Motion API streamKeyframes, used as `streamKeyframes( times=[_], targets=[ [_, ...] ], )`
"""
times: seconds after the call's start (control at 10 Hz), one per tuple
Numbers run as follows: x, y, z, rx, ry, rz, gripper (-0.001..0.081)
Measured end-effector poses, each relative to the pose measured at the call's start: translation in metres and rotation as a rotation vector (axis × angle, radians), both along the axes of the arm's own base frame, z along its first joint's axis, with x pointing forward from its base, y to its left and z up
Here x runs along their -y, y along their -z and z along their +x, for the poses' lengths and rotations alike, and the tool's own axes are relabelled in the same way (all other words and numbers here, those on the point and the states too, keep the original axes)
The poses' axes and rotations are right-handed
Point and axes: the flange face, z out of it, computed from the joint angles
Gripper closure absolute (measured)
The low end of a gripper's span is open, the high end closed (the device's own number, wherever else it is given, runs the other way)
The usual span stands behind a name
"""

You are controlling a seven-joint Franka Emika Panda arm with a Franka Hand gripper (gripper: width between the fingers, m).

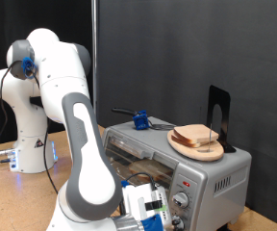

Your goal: Make a piece of toast with the oven

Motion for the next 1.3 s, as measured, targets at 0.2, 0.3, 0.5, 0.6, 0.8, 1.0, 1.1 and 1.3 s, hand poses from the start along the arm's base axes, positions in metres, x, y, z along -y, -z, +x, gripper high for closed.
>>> streamKeyframes(
  times=[0.2,0.3,0.5,0.6,0.8,1.0,1.1,1.3],
  targets=[
    [0.0,0.0,0.0,0.0,0.0,0.0,0.0698],
    [0.0,0.0,0.0,0.0,0.0,0.001,0.0698],
    [0.001,0.007,-0.001,-0.007,0.005,-0.006,0.0698],
    [0.002,0.009,-0.002,-0.01,0.008,-0.006,0.0578],
    [0.011,0.008,-0.003,-0.008,0.018,0.001,0.0284],
    [0.023,0.0,-0.006,-0.045,0.032,0.037,0.0117],
    [0.032,-0.007,-0.012,-0.087,0.04,0.046,0.0117],
    [0.059,-0.022,-0.029,-0.155,0.035,0.026,0.0023]
  ],
)
